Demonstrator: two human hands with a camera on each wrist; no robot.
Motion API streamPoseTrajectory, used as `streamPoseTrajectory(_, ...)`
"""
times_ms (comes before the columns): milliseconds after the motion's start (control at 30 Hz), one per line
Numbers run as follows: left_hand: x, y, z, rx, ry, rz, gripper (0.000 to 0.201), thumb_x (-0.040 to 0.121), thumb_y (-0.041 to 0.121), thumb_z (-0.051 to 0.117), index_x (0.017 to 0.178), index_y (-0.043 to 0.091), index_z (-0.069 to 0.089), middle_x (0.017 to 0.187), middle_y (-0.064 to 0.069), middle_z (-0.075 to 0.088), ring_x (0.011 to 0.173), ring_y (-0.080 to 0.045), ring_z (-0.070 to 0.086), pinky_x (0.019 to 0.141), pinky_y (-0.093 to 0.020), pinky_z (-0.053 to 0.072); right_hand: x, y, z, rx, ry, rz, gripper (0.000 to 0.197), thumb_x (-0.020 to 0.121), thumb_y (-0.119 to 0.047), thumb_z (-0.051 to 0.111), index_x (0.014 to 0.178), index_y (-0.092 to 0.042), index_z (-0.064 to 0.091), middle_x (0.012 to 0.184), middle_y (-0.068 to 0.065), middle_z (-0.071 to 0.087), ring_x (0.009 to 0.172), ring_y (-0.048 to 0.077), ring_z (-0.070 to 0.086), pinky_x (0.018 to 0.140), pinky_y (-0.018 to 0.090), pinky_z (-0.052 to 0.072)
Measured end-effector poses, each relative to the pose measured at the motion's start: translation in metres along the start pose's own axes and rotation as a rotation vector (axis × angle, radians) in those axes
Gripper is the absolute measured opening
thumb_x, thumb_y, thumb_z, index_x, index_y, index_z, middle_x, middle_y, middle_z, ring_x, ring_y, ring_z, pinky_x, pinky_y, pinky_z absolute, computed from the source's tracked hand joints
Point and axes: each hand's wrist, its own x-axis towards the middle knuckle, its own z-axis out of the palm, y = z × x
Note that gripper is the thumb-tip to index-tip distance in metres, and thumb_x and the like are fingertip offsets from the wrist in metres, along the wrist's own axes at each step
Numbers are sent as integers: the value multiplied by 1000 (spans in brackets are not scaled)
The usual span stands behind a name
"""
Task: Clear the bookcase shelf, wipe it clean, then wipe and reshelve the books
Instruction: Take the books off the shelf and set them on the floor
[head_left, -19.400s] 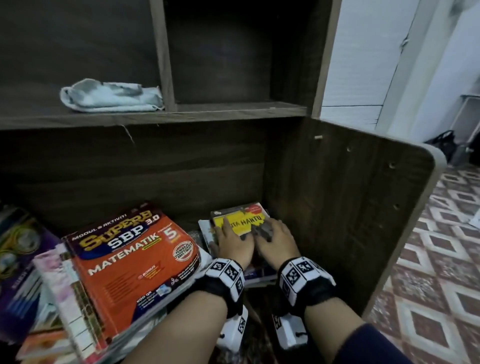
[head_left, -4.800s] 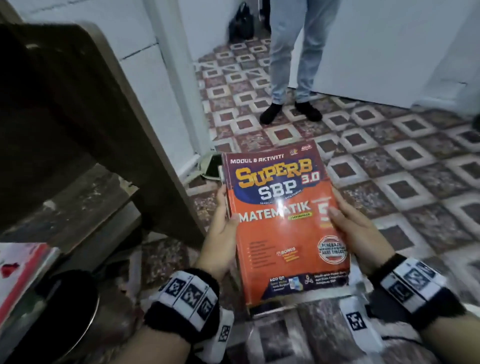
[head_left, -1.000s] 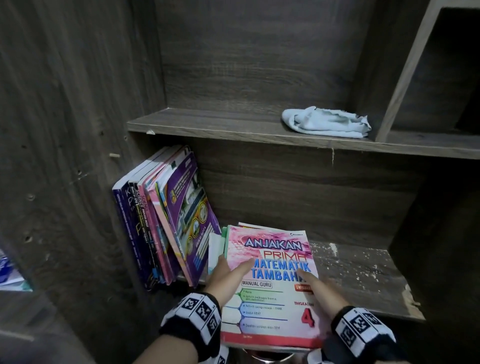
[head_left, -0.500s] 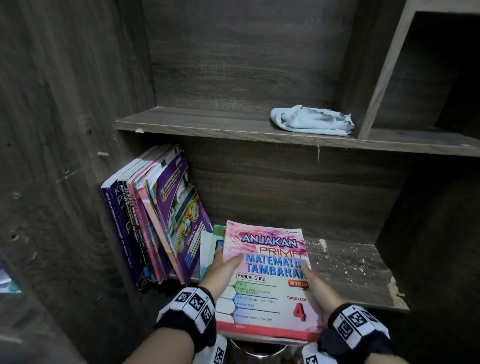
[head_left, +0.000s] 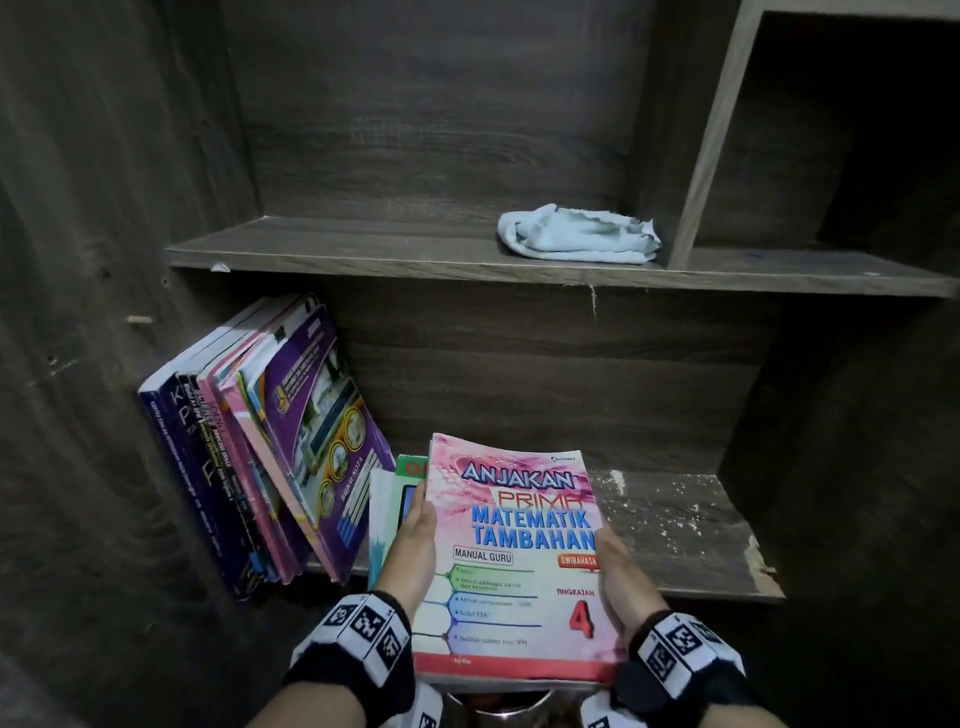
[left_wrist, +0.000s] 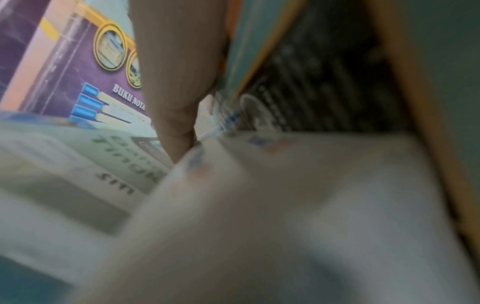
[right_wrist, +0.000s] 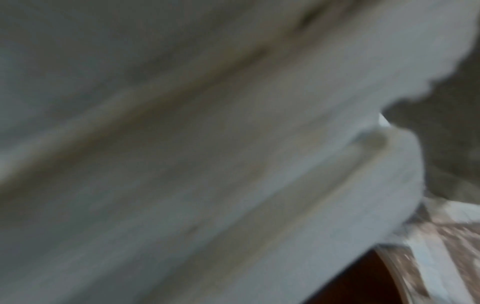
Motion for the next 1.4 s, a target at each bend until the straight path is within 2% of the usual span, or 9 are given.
streamPoseTrajectory(67,-4,2,1,-23,6,10,47,107,31,19,154,29,14,157,3,26,144,-15,23,113,-29,17,-8,-6,-4,23,9,-50,87,66,-90,29,135,-38,41,123,2,65,111,25,64,98,52,48)
streamPoseTrajectory(200,-21,16,6,-31,-11,54,46,107,28,20,153,28,17,147,10,34,129,-4,31,102,-20,20,-48,-40,-5,96,31,-82,46,101,-49,21,137,-28,40,95,10,74,88,32,71,78,47,58)
streamPoseTrajectory(467,-56,51,16,-51,-72,147,44,107,34,22,151,37,22,151,13,34,135,-6,32,107,-23,21,-122,-72,-37,295,59,-181,38,103,-41,27,138,-32,38,95,10,74,85,32,72,70,42,59)
streamPoseTrajectory(633,-95,69,30,-39,-156,223,40,106,38,24,144,45,32,137,20,49,127,-1,45,107,-24,33,-189,-78,-62,378,92,-253,34,103,-42,29,132,-33,45,99,12,73,93,34,71,85,51,55)
streamPoseTrajectory(767,-131,87,44,-69,-269,270,41,106,39,25,146,43,33,137,18,52,126,-5,49,109,-31,35,-248,-74,-81,380,119,-368,32,104,-40,27,129,-39,46,110,7,71,97,29,70,84,50,56)
streamPoseTrajectory(967,-198,90,71,-41,-431,326,42,103,44,24,143,49,33,129,35,50,118,15,46,88,-10,35,-329,-35,-112,324,224,-506,37,103,-40,28,138,-39,41,121,1,66,109,23,66,99,53,47)
streamPoseTrajectory(1100,-238,82,99,-3,-542,352,39,105,35,24,141,45,34,98,48,58,92,30,51,66,6,39,-383,-1,-124,384,360,-503,39,104,-33,28,138,-27,44,122,-1,66,113,17,63,104,48,44)
streamPoseTrajectory(1233,-266,66,140,7,-680,304,40,106,30,24,143,36,36,96,40,64,91,23,58,66,1,44,-424,38,-144,394,493,-452,38,105,-32,28,137,-28,47,126,-2,64,118,16,60,107,46,40)
streamPoseTrajectory(1400,-274,37,196,-46,-775,226,41,107,27,27,146,34,37,125,14,64,115,-6,61,103,-33,43,-447,84,-175,361,676,-338,37,103,-44,30,133,-36,50,128,-5,63,121,17,58,106,48,39)
